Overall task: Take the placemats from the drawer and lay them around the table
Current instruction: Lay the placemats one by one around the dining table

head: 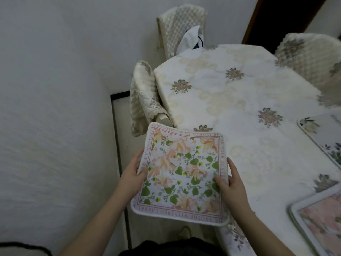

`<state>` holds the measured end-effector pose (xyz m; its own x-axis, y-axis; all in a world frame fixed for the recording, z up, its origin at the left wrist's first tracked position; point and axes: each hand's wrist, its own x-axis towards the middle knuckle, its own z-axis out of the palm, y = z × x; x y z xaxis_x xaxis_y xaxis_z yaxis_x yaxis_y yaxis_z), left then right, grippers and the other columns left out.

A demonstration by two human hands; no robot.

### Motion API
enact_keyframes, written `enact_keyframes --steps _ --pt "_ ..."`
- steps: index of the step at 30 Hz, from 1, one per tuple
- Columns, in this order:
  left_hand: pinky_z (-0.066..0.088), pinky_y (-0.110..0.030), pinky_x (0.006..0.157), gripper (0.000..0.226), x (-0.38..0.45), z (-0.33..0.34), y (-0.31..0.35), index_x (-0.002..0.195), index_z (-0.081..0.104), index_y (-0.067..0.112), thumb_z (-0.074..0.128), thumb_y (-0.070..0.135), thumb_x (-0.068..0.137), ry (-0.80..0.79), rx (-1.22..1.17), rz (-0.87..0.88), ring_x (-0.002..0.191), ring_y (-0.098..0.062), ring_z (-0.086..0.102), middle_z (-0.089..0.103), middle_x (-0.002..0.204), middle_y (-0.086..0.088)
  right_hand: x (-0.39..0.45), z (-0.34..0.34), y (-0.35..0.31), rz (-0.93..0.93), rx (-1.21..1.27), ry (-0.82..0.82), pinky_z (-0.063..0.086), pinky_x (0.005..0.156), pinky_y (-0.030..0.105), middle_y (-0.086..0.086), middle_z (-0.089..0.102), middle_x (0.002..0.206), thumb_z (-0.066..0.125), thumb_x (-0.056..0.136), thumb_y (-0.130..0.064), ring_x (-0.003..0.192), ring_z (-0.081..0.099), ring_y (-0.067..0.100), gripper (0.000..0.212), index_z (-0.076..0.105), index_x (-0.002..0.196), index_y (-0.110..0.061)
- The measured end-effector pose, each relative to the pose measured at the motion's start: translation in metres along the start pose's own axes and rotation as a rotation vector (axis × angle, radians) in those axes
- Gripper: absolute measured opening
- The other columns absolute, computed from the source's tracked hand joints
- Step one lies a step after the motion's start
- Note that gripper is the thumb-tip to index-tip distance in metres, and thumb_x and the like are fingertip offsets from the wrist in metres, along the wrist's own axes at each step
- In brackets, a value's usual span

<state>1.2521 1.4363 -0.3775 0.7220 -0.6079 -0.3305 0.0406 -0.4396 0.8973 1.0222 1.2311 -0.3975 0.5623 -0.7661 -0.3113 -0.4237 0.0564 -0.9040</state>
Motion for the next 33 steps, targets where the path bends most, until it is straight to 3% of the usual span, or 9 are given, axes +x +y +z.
enact_keyframes --steps 6,10,14,17,22,24,27,30,33 --pt "0.06 -0.036 0.078 0.061 0.067 0.022 0.026 0.144 0.032 0.051 0.055 0.017 0.099 -0.164 0.105 0.063 0.095 -0.012 0.072 0.065 0.125 0.008 0.012 -0.011 0.003 0.087 0.054 0.167 0.057 0.059 0.019 0.001 0.069 0.115 0.059 0.097 -0.023 0.087 0.072 0.014 0.07 0.021 0.151 -0.043" --pt "0.06 -0.045 0.083 0.065 0.119 0.039 0.036 0.143 0.032 0.056 0.053 0.015 0.098 -0.332 0.135 0.114 0.1 -0.014 0.071 0.064 0.129 0.01 0.019 -0.007 0.004 0.138 0.084 0.314 0.061 0.072 0.034 -0.002 0.069 0.117 0.059 0.096 -0.024 0.089 0.073 0.015 0.068 0.022 0.15 -0.044" --pt "0.059 -0.047 0.082 0.067 0.173 0.044 0.044 0.142 0.03 0.06 0.055 0.017 0.097 -0.461 0.196 0.137 0.098 -0.015 0.072 0.066 0.125 0.013 0.026 0.008 -0.003 0.189 0.143 0.451 0.06 0.068 0.026 -0.005 0.066 0.121 0.059 0.097 -0.023 0.092 0.071 0.011 0.066 0.024 0.15 -0.042" --pt "0.059 -0.048 0.084 0.066 0.207 0.046 0.053 0.143 0.033 0.056 0.056 0.016 0.096 -0.544 0.217 0.167 0.098 -0.014 0.072 0.067 0.122 0.013 0.03 0.022 -0.013 0.23 0.19 0.539 0.061 0.075 0.033 -0.009 0.067 0.12 0.058 0.097 -0.026 0.092 0.071 0.009 0.066 0.022 0.149 -0.046" --pt "0.06 -0.036 0.074 0.065 0.232 0.08 0.072 0.147 0.029 0.049 0.054 0.015 0.098 -0.707 0.316 0.249 0.089 -0.009 0.073 0.067 0.117 0.015 0.02 0.031 -0.014 0.288 0.278 0.706 0.06 0.069 0.029 -0.009 0.066 0.12 0.058 0.097 -0.026 0.093 0.071 0.008 0.067 0.021 0.149 -0.047" --pt "0.059 -0.033 0.073 0.065 0.233 0.098 0.075 0.148 0.027 0.049 0.053 0.016 0.098 -0.77 0.356 0.272 0.091 -0.01 0.072 0.065 0.121 0.013 0.01 0.032 -0.009 0.326 0.322 0.776 0.059 0.066 0.025 -0.004 0.066 0.121 0.058 0.097 -0.025 0.095 0.071 0.012 0.067 0.021 0.149 -0.047" --pt "0.06 -0.04 0.081 0.065 0.232 0.125 0.074 0.146 0.026 0.054 0.054 0.02 0.098 -0.864 0.42 0.308 0.103 -0.014 0.069 0.059 0.136 0.007 -0.004 0.032 0.005 0.374 0.376 0.873 0.055 0.057 0.018 0.001 0.065 0.119 0.058 0.098 -0.021 0.094 0.07 0.013 0.066 0.021 0.15 -0.041" --pt "0.059 -0.024 0.06 0.064 0.224 0.154 0.073 0.149 0.028 0.047 0.054 0.017 0.099 -0.929 0.459 0.316 0.089 -0.011 0.072 0.056 0.136 0.005 -0.015 0.027 0.028 0.447 0.442 0.931 0.06 0.067 0.03 0.001 0.061 0.125 0.059 0.097 -0.018 0.095 0.07 0.014 0.064 0.026 0.148 -0.038" --pt "0.06 -0.025 0.058 0.063 0.212 0.176 0.075 0.148 0.033 0.042 0.055 0.012 0.098 -0.936 0.481 0.348 0.082 -0.008 0.072 0.06 0.123 0.009 -0.022 0.015 0.046 0.489 0.469 0.943 0.061 0.075 0.041 0.004 0.064 0.125 0.06 0.096 -0.02 0.096 0.071 0.019 0.063 0.028 0.146 -0.04"
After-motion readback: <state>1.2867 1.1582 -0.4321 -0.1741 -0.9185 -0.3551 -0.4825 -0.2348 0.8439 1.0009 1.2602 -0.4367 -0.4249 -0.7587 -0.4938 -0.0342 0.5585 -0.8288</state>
